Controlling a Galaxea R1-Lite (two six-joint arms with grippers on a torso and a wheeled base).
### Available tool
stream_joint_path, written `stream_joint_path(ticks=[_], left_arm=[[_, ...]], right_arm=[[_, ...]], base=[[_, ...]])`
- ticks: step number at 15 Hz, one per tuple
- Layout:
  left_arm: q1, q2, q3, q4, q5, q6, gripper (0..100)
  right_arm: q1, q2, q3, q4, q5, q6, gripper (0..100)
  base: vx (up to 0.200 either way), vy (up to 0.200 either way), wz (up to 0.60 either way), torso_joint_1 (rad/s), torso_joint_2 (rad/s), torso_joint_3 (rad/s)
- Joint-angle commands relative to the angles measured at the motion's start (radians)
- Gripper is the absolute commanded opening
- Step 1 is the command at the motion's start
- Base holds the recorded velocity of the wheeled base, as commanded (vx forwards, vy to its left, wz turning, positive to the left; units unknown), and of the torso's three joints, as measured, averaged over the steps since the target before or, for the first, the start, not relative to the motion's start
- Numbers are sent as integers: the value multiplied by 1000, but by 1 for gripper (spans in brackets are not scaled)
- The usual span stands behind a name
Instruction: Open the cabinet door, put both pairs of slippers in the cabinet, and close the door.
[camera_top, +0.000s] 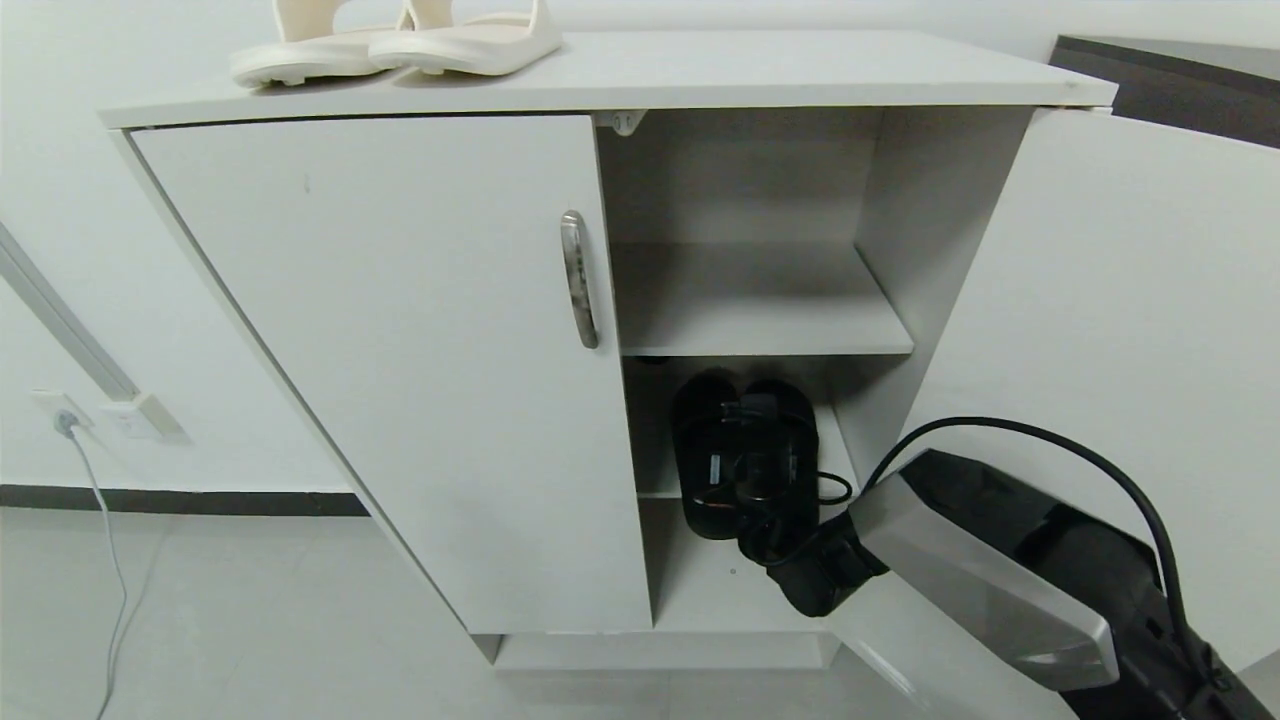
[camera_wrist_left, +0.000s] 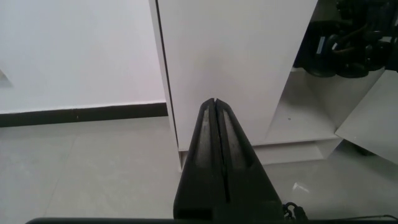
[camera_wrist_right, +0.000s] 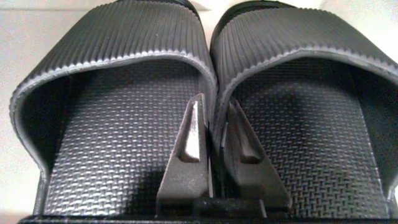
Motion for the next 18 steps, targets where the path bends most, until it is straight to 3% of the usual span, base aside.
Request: stream_joint_path(ticks=[1, 10, 15, 16, 18], left_arm=[[0, 1, 0, 0, 0, 1, 0], [0, 1, 0, 0, 1, -1, 0], [0, 1, 0, 0, 1, -1, 0], [0, 1, 0, 0, 1, -1, 0], [0, 1, 0, 0, 1, -1, 0]], right_arm=[[-20, 60, -92, 21, -2, -6, 0], [-48, 134, -345, 205, -10, -4, 0], [-49, 144, -345, 205, -10, -4, 0], [-49, 144, -345, 205, -10, -4, 100], [-49, 143, -339, 205, -11, -4, 100]], base=[[0, 0, 0, 0, 0, 0], [0, 0, 0, 0, 0, 0], [0, 0, 0, 0, 0, 0], [0, 0, 0, 0, 0, 0], [0, 0, 0, 0, 0, 0]])
